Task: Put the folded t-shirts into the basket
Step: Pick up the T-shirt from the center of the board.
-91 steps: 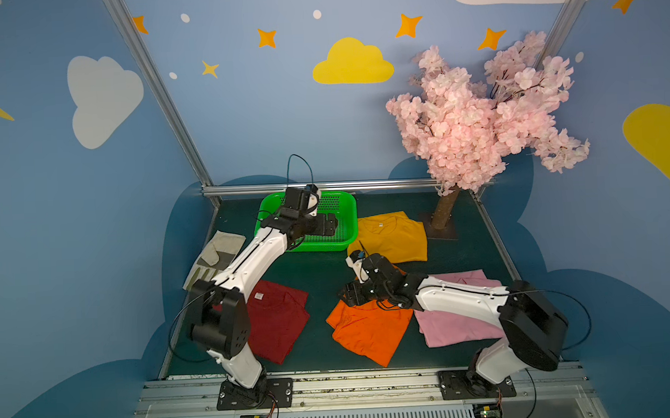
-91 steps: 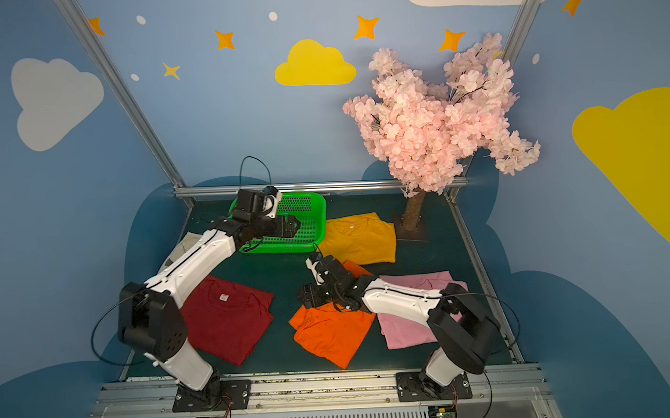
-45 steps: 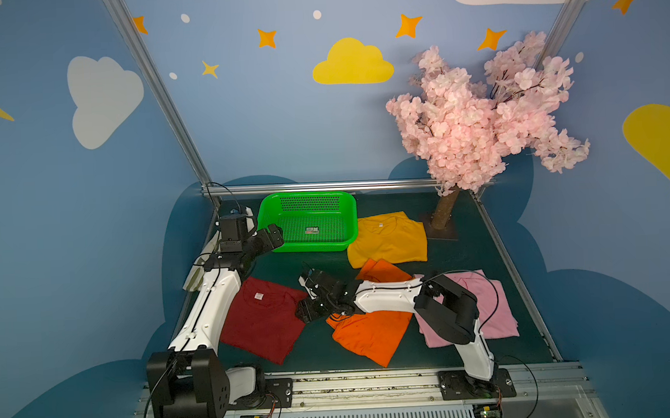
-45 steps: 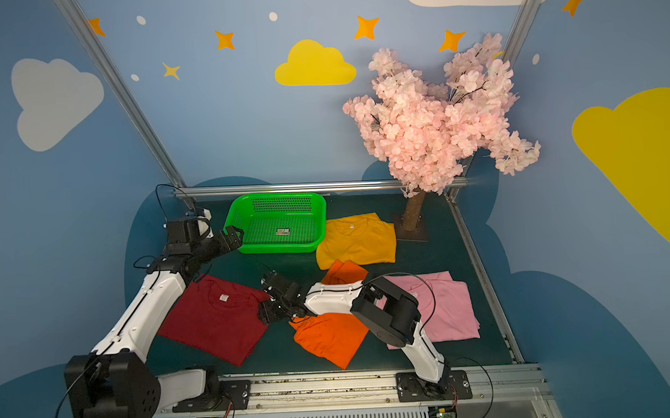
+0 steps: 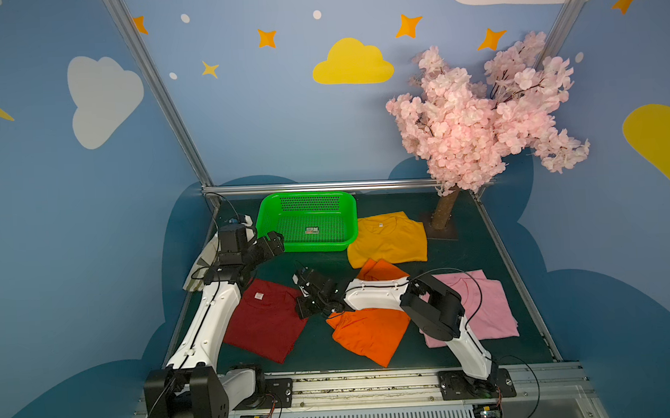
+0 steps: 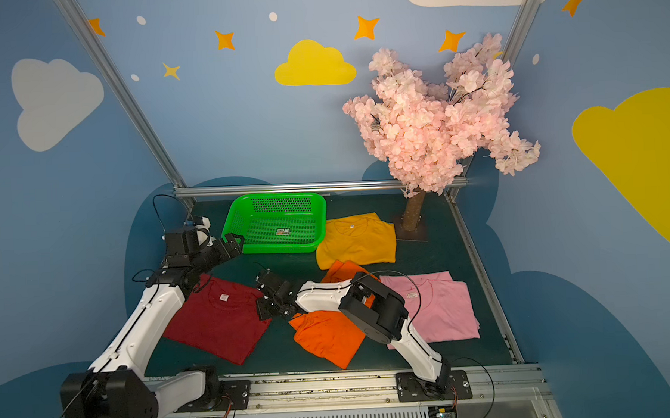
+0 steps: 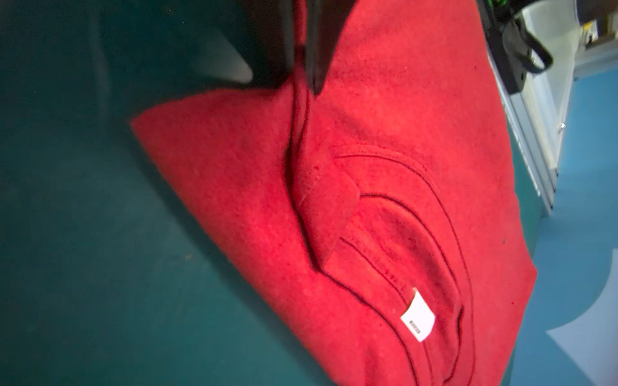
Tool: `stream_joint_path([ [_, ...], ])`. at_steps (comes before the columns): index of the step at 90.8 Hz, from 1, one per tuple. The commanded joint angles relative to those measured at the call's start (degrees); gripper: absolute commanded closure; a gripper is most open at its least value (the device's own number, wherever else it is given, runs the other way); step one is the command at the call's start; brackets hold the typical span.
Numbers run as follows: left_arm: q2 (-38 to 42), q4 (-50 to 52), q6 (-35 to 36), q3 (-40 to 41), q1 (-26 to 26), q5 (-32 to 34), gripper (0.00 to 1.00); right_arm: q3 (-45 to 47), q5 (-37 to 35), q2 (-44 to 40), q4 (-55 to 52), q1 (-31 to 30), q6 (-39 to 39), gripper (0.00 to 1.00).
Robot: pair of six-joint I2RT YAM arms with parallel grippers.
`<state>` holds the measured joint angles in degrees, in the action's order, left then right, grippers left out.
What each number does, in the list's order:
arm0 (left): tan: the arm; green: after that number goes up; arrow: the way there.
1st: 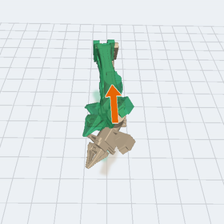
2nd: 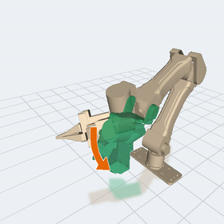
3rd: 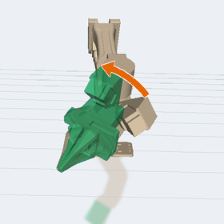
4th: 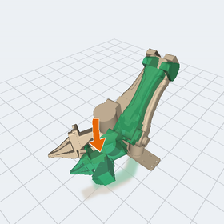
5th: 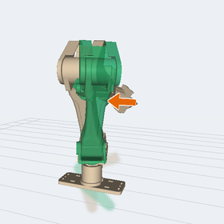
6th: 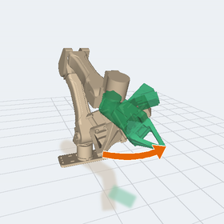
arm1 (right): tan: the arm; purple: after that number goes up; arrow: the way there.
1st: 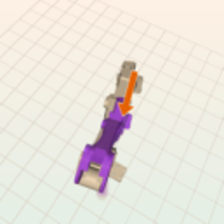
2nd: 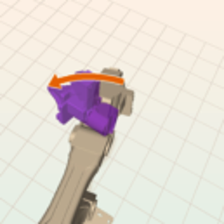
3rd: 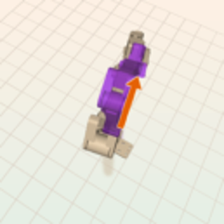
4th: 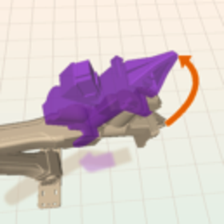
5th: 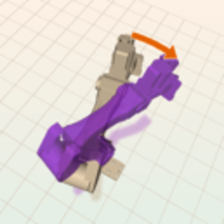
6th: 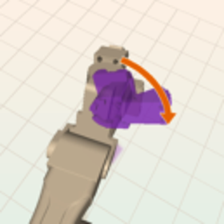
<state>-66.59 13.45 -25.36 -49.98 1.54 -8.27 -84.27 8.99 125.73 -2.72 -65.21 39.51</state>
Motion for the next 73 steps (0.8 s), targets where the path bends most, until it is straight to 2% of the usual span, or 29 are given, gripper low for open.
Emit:
stream_joint_path([
  [1, 3.78, -1.08, -1.24, 2.76, -1.09, 1.59, 0.03, 5.22, 3.17, -5.91, -2.05, 3.94, -5.17, 1.0],
  [16, 6.59, -3.21, -1.88, 8.72, -3.4, 3.98, 0.04, 10.1, 12.82, -12.99, -3.98, 9.8, -8.71, 1.0],
  [28, 6.44, -3.57, -1.52, 11.6, -4.97, 6.37, 0.04, 9.99, 18.91, -15.53, -8.83, 14.16, -11.87, 1.0],
  [44, 3.81, -5.55, -0.57, 14.04, -5.28, 7.61, 0.04, 7.11, 20.45, -15.47, -15.76, 17.99, -15.95, 1.0],
  [51, 1.64, -7.57, 1.52, 14.65, -5.16, 5.08, 0.04, 6.59, 20.61, -14.94, -16.69, 19.43, -16.58, 1.0],
  [62, -4.28, -9.34, 2.29, 13.88, -4.6, 1.76, 0.04, 5.04, 19.99, -13.83, -19.24, 20.75, -18.16, 1.0],
  [73, -11.73, -6.55, 4.2, 9.81, -3.2, 0.4, 0.06, 3.73, 19.9, -13.09, -20.29, 21.48, -19.11, 1.0],
])
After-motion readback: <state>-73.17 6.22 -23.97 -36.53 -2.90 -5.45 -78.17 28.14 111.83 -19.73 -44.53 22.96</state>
